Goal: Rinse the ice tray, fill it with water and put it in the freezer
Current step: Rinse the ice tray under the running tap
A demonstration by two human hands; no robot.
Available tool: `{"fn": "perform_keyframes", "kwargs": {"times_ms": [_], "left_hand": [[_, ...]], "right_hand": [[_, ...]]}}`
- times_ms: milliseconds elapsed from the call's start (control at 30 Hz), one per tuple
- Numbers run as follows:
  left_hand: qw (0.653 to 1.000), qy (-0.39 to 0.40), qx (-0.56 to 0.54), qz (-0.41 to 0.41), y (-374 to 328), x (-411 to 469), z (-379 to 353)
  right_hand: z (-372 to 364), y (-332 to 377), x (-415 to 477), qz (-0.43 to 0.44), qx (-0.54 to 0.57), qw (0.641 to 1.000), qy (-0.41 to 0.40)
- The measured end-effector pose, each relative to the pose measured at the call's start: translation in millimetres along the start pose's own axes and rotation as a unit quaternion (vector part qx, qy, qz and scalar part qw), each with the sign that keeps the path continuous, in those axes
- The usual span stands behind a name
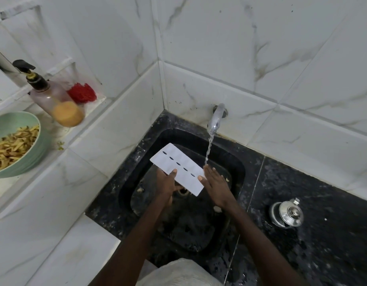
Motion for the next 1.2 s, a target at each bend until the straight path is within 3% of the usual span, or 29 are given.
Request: {"fn": "perform_keyframes", "kwargs": {"times_ms": [267, 567, 867, 1067, 1200], "left_hand": [[0.998, 0.070, 0.005, -0.004, 1.3, 4.5, 5.0], [0.973, 0.216, 0.075, -0.013, 9.9, -12.6, -20.6], [0.958, 0.263, 0.111, -0.025, -1.7, -8.3, -25.0], [0.969, 0.229, 0.090, -0.036, -3.6, -2.6, -27.0], [0.964, 0.246, 0.095, -0.039, -2.5, -2.3, -33.9]], "right_hand": [[11.1, 8.9, 9.7, 0.038, -0.045, 0.997, 0.058], [31.1, 28.4, 38.8, 0.055, -0.103, 0.991, 0.061], [35.8, 35.0, 51.1, 0.090, -0.181, 0.978, 0.046], [31.4, 24.4, 29.6, 0.161, -0.252, 0.952, 0.070], [37.7, 29.7, 36.6, 0.127, -0.241, 0.961, 0.051]]}}
Point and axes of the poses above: each hand's wrist, its own x-axis towards the middle knuckle, its own z-axis out of the back of the hand, y = z × x, the point moved 1 cm from there along x, towards the middle knuckle, and after that the axes turned 14 degrees about x, right-handed, at the moved point
